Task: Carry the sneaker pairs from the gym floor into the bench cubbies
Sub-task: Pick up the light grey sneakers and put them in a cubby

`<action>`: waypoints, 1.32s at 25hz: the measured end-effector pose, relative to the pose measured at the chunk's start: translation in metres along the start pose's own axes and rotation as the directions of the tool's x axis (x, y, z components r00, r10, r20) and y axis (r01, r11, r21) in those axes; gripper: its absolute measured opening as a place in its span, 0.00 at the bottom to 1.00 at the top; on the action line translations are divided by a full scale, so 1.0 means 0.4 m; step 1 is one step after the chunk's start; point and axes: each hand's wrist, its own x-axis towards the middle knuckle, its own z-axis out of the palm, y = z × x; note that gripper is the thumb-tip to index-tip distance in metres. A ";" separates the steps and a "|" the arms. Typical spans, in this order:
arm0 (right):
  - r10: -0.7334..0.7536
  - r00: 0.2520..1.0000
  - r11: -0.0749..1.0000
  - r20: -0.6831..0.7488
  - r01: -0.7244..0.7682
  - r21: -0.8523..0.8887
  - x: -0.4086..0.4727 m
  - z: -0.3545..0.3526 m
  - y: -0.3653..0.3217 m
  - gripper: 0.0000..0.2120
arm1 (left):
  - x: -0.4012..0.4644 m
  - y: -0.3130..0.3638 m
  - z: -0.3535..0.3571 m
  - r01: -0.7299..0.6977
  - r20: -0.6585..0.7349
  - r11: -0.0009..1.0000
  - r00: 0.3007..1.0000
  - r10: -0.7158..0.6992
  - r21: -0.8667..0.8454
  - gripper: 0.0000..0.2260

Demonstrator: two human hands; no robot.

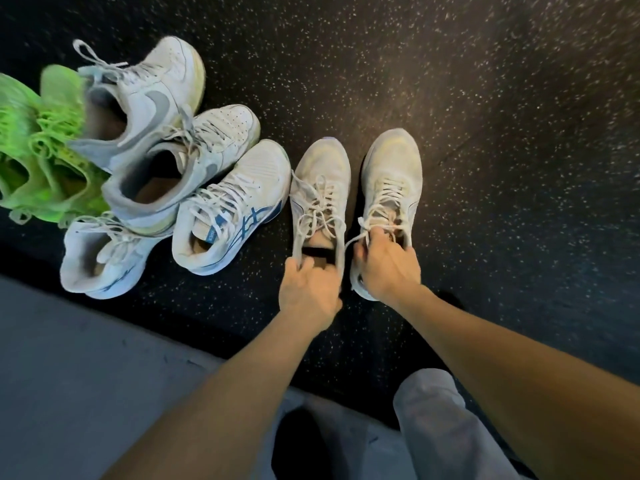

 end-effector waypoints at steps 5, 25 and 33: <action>0.024 0.987 0.949 0.161 0.029 -0.315 -0.058 0.037 0.027 0.18 | 0.006 0.041 0.033 0.073 0.051 0.991 0.996 -0.068 -0.116 0.10; -0.357 0.897 0.926 -0.262 0.303 -0.223 -0.290 -0.707 -0.260 0.10 | -0.328 -0.042 -0.748 -0.080 -0.424 0.992 0.905 0.030 -0.099 0.06; -0.480 0.567 0.877 -0.669 0.346 -0.335 -0.717 -1.384 -0.563 0.03 | -0.876 0.002 -1.459 -0.167 -0.784 0.982 0.596 0.175 0.092 0.11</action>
